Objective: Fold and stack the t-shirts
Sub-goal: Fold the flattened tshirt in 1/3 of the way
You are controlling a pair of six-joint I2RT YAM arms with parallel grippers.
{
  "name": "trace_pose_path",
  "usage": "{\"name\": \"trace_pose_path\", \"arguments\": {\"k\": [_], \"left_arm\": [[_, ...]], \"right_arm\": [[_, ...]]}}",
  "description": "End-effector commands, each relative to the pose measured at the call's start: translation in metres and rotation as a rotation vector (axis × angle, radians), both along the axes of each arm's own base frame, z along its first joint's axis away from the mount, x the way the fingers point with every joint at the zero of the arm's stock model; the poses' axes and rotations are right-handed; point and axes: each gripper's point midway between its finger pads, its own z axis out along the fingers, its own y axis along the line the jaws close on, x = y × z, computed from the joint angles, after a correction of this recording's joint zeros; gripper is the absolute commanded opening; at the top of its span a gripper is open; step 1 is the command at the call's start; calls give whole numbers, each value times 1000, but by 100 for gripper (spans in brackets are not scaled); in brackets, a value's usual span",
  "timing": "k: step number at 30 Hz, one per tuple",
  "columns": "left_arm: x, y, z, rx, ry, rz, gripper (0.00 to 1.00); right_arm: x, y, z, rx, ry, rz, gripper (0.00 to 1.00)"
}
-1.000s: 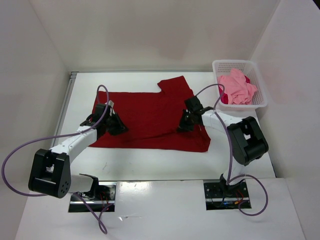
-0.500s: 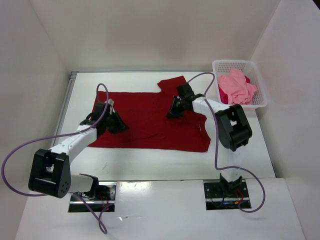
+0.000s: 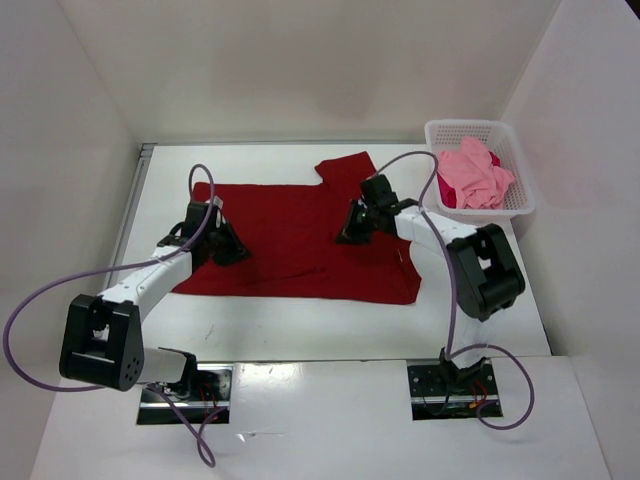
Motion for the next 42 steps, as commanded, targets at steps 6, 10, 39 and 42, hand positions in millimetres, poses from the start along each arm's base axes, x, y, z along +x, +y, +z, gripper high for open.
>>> {"name": "trace_pose_path", "arguments": {"k": [6, 10, 39, 42], "left_arm": [[-21, 16, -47, 82, 160, -12, 24], [-35, 10, -73, 52, 268, -31, 26], [-13, 31, 52, -108, 65, 163, 23], [51, 56, 90, -99, -147, 216, 20]], "right_arm": [[-71, 18, -27, -40, 40, 116, 0], [-79, 15, -45, -71, 70, 117, 0], [-136, -15, -5, -123, 66, 173, 19], [-113, -2, 30, -76, -33, 191, 20]]}}
